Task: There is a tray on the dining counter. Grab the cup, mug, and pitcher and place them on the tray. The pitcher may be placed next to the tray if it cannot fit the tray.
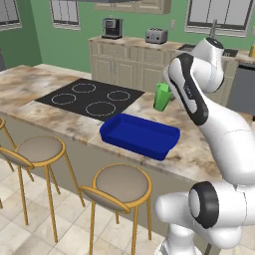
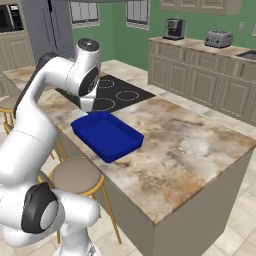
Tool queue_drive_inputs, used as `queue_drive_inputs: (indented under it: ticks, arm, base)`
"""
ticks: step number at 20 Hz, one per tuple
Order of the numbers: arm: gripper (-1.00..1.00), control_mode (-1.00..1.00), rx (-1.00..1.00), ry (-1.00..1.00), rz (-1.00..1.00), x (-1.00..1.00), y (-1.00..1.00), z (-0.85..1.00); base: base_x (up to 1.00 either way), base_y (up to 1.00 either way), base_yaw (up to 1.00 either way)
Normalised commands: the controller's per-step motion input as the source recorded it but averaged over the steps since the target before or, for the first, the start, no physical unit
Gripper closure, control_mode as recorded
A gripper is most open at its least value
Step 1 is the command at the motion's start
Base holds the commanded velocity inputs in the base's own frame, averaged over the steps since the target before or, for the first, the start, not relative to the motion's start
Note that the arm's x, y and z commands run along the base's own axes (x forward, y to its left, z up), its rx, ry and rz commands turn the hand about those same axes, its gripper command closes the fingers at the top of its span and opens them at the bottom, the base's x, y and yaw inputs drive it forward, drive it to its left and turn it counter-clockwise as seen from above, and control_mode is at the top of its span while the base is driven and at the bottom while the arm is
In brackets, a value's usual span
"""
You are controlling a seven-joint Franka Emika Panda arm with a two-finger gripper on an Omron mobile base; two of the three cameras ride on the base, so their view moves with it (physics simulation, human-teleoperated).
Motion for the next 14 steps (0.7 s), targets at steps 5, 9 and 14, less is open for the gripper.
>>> queue_drive_inputs:
  ticks: [5,9,14]
  arm:
    - [1.0,-1.0,0.0,0.0,0.0,0.34,0.18,-0.69]
    - [1.0,-1.0,0.0,0.0,0.0,0.32,0.13,-0.46]
    - [1.0,-1.0,-0.03,0.0,0.0,0.25,0.11,-0.33]
  base:
    - [0.0,0.0,0.0]
    - [0.0,0.0,0.0]
    - [0.0,0.0,0.0]
